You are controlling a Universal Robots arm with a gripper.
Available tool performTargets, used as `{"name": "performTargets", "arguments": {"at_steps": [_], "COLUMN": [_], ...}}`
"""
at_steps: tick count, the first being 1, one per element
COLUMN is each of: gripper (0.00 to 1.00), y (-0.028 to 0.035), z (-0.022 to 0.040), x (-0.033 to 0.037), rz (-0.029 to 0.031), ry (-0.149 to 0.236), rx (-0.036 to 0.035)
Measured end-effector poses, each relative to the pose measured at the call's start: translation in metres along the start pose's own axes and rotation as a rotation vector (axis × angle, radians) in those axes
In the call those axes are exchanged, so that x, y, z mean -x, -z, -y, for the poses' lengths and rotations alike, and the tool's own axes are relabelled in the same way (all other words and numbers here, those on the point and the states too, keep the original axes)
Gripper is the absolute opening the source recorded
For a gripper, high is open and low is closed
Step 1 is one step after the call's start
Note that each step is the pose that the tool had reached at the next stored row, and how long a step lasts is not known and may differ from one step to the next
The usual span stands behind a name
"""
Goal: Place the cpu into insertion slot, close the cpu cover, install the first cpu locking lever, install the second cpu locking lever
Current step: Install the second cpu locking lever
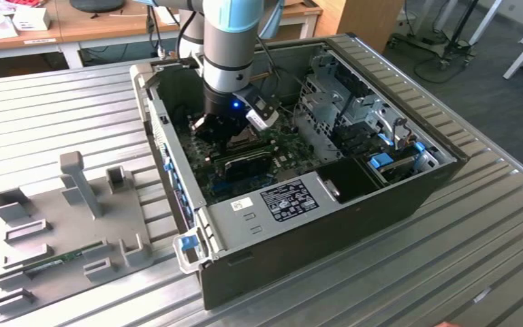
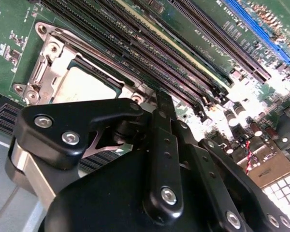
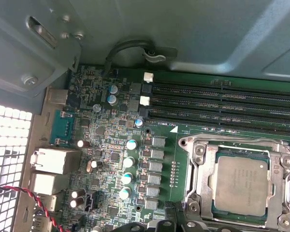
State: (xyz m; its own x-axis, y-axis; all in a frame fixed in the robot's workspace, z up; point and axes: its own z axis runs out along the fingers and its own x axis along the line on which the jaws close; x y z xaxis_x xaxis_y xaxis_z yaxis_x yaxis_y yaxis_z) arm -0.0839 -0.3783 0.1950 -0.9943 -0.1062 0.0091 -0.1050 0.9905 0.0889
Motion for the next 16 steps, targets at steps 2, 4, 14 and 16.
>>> {"name": "performTargets", "arguments": {"at_steps": [2, 4, 14, 16], "gripper": [0.11, 0.11, 0.11, 0.11], "y": [0.0006, 0.0017, 0.0078, 0.0078], "z": [0.0, -0.0001, -0.0007, -0.0007], "x": [0.0, 0.0, 0.0, -0.0001], "rz": [-0.0001, -0.0001, 0.0001, 0.0], "ry": [0.0, 0.0, 0.0, 0.0], "rx": [-0.0002, -0.0003, -0.0001, -0.0003]}}
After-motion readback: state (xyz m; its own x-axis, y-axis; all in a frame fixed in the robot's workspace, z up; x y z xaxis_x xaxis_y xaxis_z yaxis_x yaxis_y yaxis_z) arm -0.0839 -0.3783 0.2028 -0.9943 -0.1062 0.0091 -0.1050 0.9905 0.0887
